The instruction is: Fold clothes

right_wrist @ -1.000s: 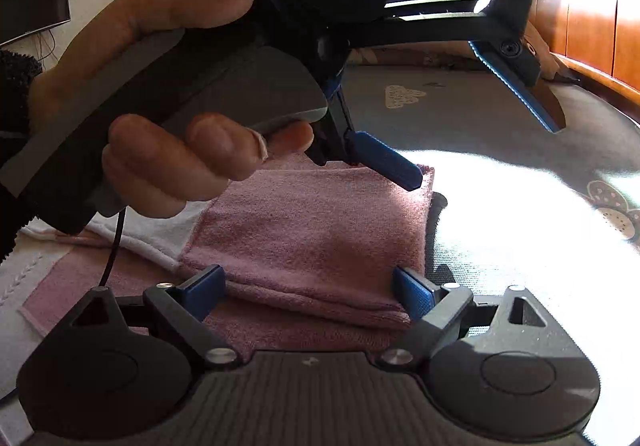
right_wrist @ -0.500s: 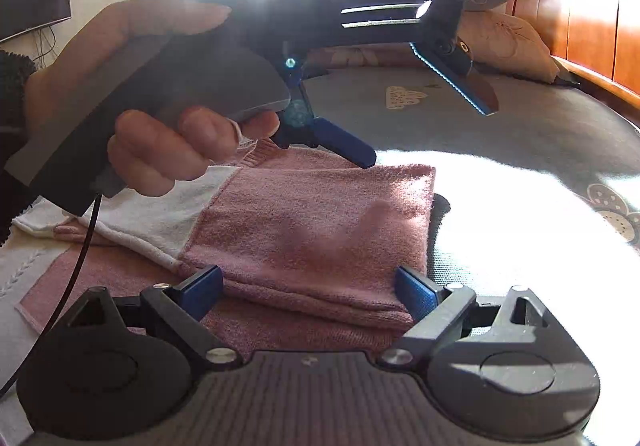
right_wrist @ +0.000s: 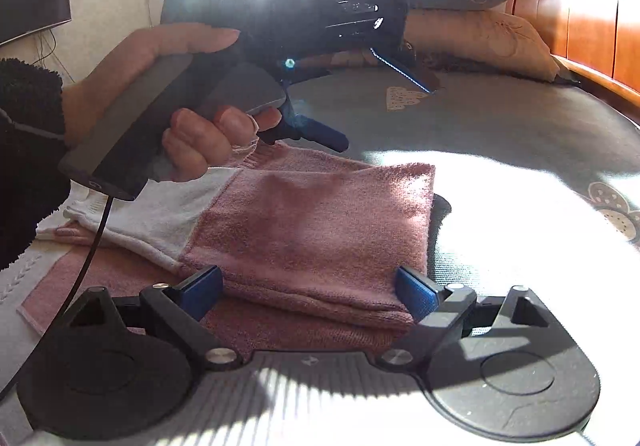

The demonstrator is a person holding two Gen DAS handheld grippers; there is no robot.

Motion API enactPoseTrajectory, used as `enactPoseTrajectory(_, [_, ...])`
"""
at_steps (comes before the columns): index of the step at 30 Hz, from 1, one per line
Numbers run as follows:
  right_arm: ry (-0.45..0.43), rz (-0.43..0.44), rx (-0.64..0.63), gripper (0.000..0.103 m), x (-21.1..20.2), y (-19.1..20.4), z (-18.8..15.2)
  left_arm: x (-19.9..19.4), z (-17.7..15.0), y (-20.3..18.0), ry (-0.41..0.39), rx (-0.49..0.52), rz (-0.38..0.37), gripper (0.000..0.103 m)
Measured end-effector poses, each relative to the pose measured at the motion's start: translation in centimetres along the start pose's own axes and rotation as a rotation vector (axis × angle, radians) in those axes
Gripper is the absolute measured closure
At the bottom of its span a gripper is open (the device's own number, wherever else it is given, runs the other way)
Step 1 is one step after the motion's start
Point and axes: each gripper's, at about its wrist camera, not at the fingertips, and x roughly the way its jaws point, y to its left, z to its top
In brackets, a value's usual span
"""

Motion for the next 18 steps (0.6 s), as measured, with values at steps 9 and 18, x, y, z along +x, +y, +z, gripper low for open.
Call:
enactPoseTrajectory(9, [-0.001,-0.002,-0.001,0.007,0.1,0.1,0.0,1.4,-0.4,1.5,0.012,-0.017,0.076,0.001])
enactPoseTrajectory(18, [-0.001,-0.002,0.006,0.007,0.3,-0.1,0.1,-2.9,-0.1,2.0,0.012,-0.017,0.068,0.001])
